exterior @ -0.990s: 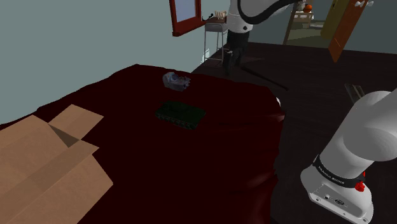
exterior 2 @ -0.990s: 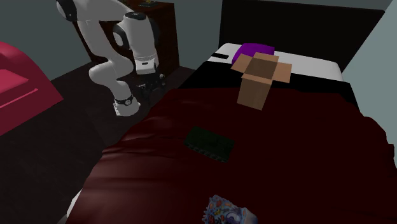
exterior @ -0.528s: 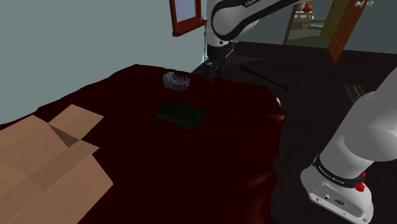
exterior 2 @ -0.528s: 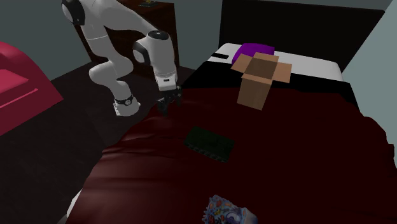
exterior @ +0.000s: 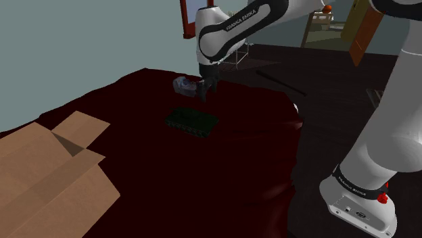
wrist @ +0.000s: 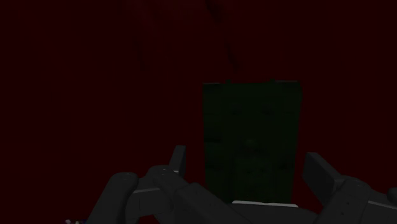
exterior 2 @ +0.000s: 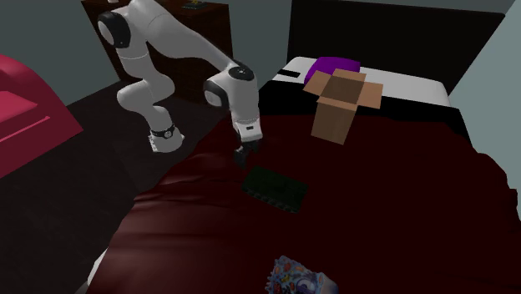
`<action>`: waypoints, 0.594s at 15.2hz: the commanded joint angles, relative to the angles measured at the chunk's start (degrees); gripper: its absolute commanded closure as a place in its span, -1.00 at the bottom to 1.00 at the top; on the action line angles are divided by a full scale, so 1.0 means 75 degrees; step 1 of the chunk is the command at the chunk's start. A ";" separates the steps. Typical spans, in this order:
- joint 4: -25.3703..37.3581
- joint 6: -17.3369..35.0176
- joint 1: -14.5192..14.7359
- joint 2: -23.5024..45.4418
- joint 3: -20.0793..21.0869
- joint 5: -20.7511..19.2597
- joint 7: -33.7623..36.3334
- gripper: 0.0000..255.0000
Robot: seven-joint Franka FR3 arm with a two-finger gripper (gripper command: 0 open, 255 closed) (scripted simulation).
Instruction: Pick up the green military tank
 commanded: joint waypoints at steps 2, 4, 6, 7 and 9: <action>0.0780 0.0065 0.0117 0.0928 0.0060 -0.0071 0.0067 -1.00; 0.1343 0.0047 0.0211 0.1524 0.0091 -0.0118 0.0109 -1.00; 0.1955 -0.0008 0.0312 0.2132 0.0118 -0.0164 0.0143 -1.00; 0.2282 -0.0050 0.0366 0.2441 0.0128 -0.0186 0.0157 -1.00; 0.2345 0.0017 0.0386 0.2579 0.0125 -0.0199 0.0163 -1.00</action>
